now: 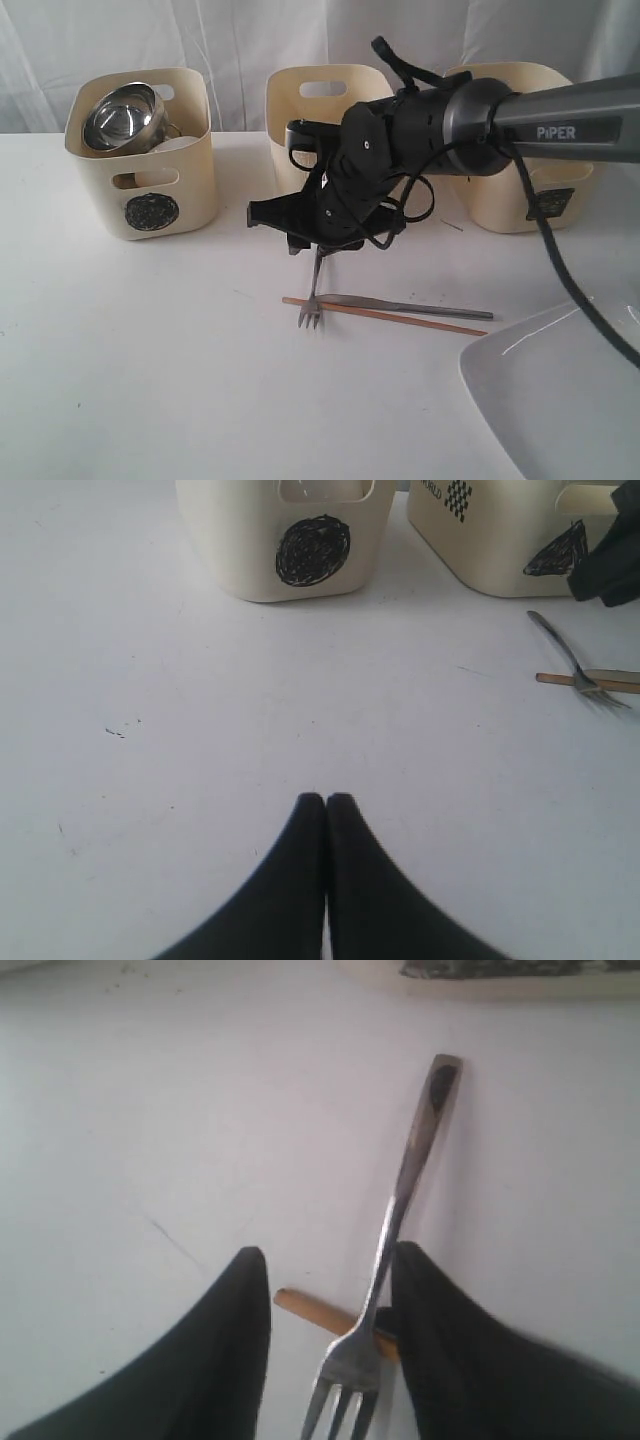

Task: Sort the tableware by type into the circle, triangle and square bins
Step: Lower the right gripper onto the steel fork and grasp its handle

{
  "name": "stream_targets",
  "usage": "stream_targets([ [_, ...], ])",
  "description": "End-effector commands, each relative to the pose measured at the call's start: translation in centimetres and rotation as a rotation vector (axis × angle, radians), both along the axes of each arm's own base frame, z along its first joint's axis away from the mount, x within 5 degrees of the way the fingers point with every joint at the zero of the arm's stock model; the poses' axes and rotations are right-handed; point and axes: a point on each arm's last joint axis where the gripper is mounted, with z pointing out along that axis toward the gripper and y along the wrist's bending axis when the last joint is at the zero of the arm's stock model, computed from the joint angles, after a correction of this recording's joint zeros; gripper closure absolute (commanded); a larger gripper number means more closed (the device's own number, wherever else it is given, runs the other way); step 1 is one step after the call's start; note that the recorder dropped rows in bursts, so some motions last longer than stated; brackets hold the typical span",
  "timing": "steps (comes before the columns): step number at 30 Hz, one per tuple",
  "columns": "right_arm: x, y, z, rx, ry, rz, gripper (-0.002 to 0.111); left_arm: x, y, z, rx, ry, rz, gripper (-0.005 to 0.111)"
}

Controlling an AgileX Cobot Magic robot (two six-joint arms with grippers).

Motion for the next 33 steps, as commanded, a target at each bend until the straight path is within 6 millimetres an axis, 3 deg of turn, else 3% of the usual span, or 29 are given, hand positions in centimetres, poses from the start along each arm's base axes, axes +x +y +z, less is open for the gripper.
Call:
stream_targets([
  [1, 0.3, -0.4, -1.1, -0.093, 0.061, -0.035, 0.074, 0.0, 0.0, -0.1, -0.005, 0.001, 0.003, 0.107],
  [14, 1.5, 0.8, -2.1, -0.137, 0.071, -0.024, 0.070, 0.0, 0.0, -0.1, -0.005, 0.001, 0.003, 0.107],
  [33, 2.4, 1.4, -5.3, -0.162, 0.133, -0.008, 0.066, 0.0, 0.0, -0.1, -0.005, 0.001, 0.003, 0.107],
])
